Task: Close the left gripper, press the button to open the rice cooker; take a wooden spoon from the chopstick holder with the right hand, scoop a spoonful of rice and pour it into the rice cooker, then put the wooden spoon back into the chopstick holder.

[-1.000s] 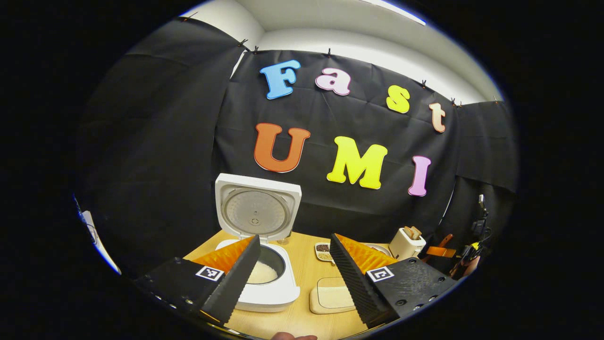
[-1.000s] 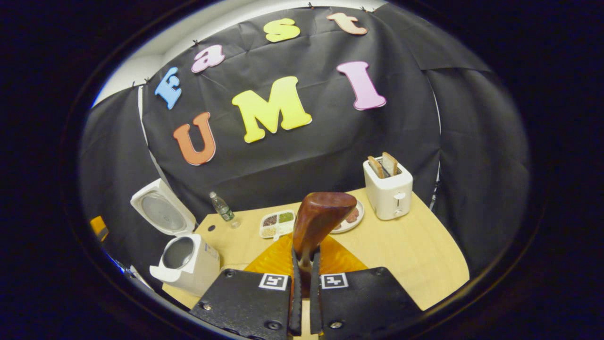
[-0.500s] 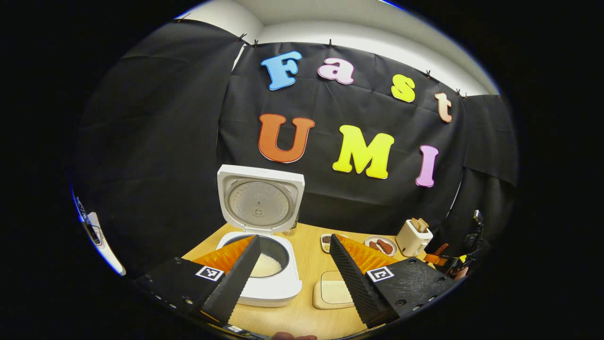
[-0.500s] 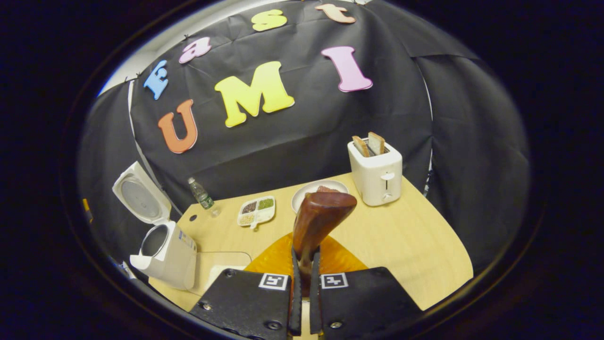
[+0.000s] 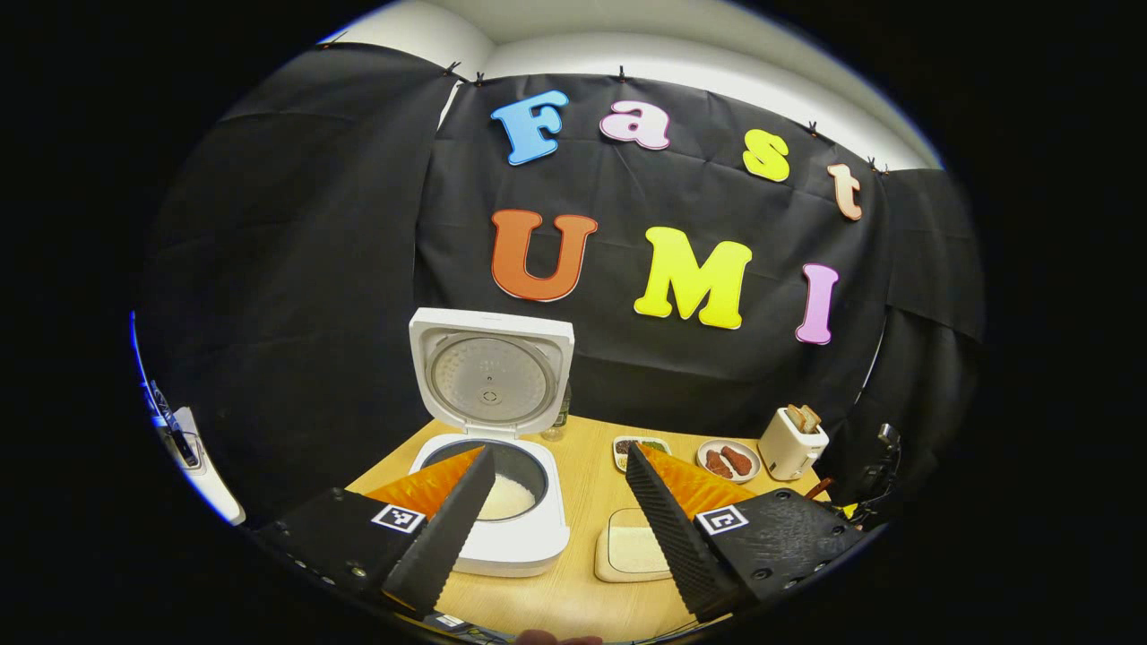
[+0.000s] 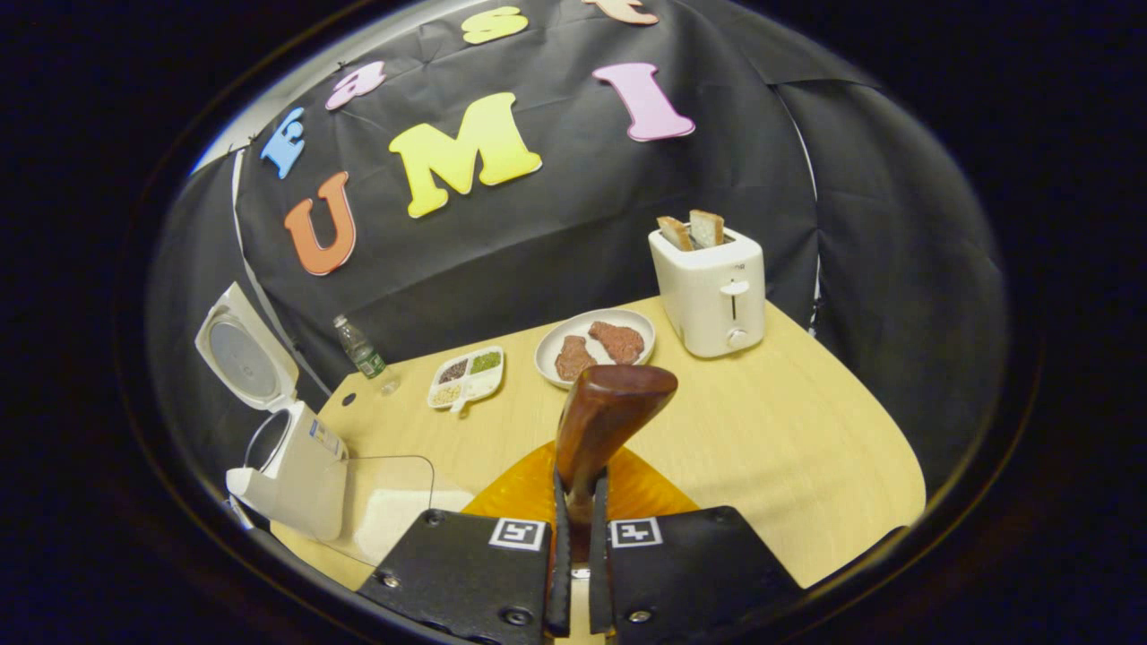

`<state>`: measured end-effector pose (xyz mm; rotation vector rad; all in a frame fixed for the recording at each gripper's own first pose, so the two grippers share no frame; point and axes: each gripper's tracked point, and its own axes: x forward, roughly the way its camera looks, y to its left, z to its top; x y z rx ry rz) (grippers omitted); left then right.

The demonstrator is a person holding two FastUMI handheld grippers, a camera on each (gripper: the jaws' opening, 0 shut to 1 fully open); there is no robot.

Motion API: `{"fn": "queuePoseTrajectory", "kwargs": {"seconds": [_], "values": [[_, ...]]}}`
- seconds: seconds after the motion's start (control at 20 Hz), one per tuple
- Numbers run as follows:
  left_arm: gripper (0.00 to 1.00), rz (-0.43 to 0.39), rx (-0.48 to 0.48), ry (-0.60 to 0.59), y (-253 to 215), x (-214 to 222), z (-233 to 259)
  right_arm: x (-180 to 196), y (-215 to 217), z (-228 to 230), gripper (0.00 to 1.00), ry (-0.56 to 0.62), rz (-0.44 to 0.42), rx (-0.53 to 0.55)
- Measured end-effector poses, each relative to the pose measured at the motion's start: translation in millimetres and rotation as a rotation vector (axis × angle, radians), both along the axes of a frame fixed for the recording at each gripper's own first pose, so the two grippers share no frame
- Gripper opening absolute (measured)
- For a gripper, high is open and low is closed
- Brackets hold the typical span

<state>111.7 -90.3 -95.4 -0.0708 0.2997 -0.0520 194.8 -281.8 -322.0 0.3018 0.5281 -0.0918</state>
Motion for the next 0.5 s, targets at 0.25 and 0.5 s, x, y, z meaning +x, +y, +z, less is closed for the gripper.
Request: {"fn": "queuePoseTrajectory", "kwargs": {"seconds": [0.25,0.5], "values": [[0.95,0.016,0.021,-0.034,3.4,10.3,15.3,1.9,-1.2,-6.6,0.20,0.009,0.008,0.013],[0.94,0.036,0.038,-0.126,16.1,30.8,50.4,-6.3,-2.8,25.5,0.42,-0.053,0.029,-0.010]]}}
